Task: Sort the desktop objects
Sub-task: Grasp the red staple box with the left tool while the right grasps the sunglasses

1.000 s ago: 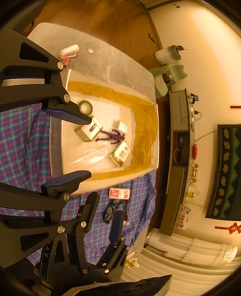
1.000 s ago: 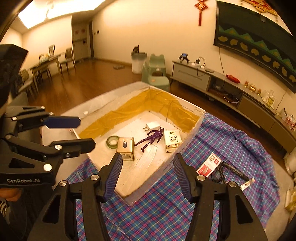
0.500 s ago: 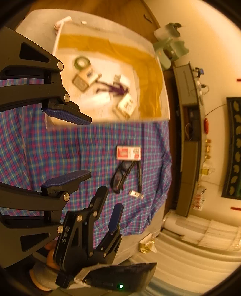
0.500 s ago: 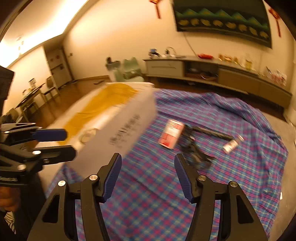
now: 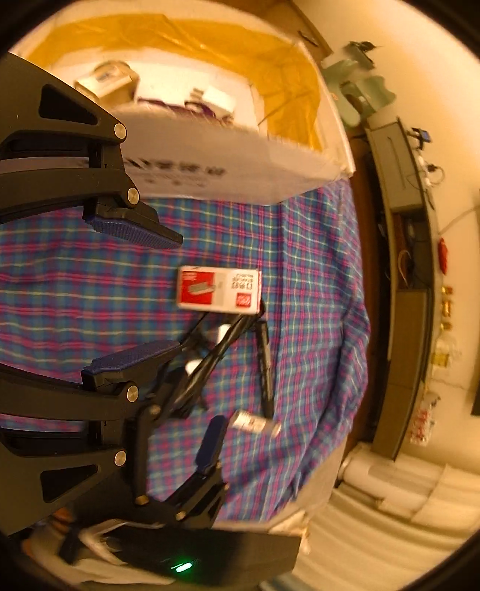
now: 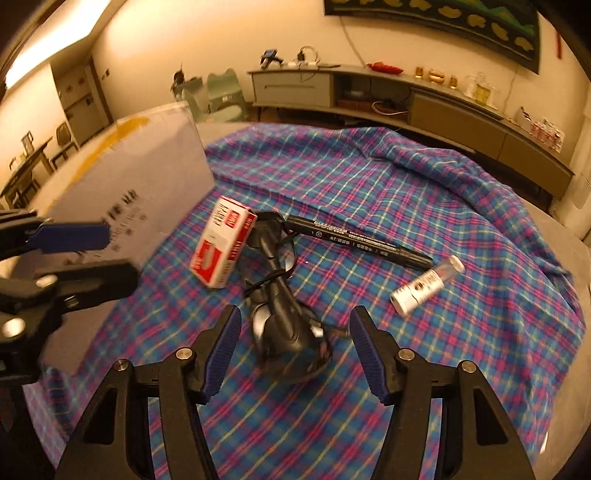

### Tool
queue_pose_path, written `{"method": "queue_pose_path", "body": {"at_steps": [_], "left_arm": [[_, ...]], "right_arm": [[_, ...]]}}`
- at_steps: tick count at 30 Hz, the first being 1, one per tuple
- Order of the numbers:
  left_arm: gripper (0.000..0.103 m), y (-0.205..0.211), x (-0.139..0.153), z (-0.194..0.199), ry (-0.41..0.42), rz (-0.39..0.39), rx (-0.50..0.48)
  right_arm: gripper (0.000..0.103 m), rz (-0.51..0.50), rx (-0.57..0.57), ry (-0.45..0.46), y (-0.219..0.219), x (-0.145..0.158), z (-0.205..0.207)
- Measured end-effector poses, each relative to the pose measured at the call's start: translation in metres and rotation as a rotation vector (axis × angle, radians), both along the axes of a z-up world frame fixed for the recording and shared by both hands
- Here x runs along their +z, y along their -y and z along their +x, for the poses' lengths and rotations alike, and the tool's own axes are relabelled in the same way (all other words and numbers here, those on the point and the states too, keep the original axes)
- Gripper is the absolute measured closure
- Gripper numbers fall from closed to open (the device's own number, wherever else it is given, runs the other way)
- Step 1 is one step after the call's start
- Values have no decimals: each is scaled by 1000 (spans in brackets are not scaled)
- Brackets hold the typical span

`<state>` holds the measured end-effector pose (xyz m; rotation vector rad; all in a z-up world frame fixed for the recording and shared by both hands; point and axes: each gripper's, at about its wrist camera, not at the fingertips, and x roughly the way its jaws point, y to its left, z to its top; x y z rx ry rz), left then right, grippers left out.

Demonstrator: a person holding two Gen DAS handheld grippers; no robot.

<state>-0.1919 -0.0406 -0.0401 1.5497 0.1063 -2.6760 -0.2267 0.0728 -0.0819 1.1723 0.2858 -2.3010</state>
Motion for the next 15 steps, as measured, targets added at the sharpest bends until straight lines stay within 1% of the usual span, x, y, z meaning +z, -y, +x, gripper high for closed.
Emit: {"method": "queue_pose_path", "body": {"at_steps": [5,6,7,8,9,10,11,12,15], "left_arm": [[49,5,-28,-31,16,26,51],[49,7,-33,-35,19,25,61],[49,7,-37,-40,23,24,71],[49,7,-41,-43,25,29,74],[49,7,-46,-46,28,35,75],[49,6,-50,-49,35,33,78],[47,5,-55,-52,44,24,81],[46,5,-58,-54,37,40,75],[47,7,-64,-58,35,72,81]], "right_arm": [[41,51,63,-4,17,-20,-18],[41,51,69,-5,19,-24,-21],[41,26,75,5,18,-26,-23],[48,1,77,16,16,-27,-24],[58,-24,77,22,14,-27,-25],[63,-29,79,21,14,-27,-25],[74,-39,85,30,13,-26,-25],[76,-39,80,32,13,-25,-26],[79,-43,70,38,12,-23,-26]]}}
